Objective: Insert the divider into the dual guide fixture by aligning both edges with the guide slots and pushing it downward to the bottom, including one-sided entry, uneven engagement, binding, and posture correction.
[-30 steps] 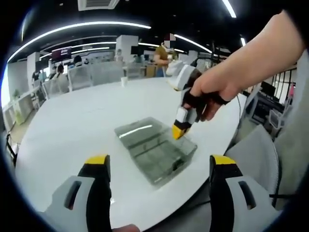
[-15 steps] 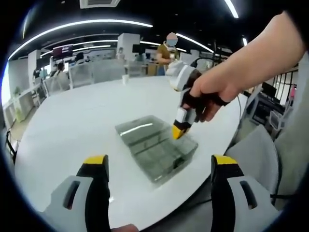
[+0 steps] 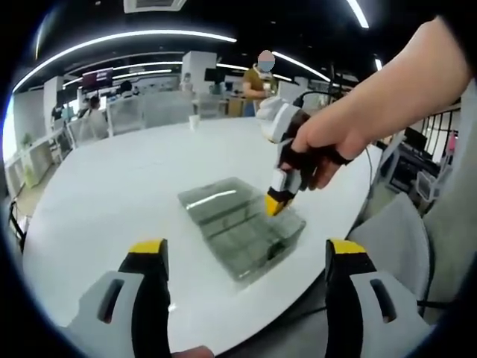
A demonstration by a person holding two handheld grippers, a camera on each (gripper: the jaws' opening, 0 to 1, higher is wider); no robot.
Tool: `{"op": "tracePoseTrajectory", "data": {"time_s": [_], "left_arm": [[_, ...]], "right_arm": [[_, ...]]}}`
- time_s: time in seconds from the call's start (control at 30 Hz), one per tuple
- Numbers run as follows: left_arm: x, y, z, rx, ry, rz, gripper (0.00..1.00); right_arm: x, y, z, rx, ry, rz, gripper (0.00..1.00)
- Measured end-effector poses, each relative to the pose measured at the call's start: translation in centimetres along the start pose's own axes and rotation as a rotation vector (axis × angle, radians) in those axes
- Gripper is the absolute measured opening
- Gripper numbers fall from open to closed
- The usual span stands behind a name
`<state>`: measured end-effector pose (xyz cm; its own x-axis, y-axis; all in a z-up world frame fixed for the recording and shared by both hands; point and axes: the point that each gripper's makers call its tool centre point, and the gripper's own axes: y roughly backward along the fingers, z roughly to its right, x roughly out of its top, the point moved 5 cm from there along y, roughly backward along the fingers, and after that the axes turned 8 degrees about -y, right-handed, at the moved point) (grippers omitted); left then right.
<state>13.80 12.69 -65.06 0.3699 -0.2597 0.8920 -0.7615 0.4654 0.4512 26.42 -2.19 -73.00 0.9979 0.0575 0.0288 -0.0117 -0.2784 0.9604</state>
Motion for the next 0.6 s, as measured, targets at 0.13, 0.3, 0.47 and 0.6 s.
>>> {"op": "tracePoseTrajectory", "data": {"time_s": [0.13,0.3,0.47,0.6], "left_arm": [[-0.05,0.01,-0.06,0.002,0.004,0.001,0.85],[-0.11,0.08,-0.12,0.005,0.007,0.002,0.84],[-0.16,0.11,-0.22,0.007,0.008,0.003,0.84],[-0.11,0.08,-0.16,0.006,0.009,0.005,0.84]], "right_arm": [[-0.16,0.04,-0.08,0.0,-0.009,-0.001,0.0],[-0.48,0.08,-0.26,-0.003,-0.004,-0.004,0.01],[-0.4,0.15,-0.29,-0.008,0.007,0.0,0.0],[-0.14,0.19,-0.12,-0.012,0.003,0.002,0.0]]}}
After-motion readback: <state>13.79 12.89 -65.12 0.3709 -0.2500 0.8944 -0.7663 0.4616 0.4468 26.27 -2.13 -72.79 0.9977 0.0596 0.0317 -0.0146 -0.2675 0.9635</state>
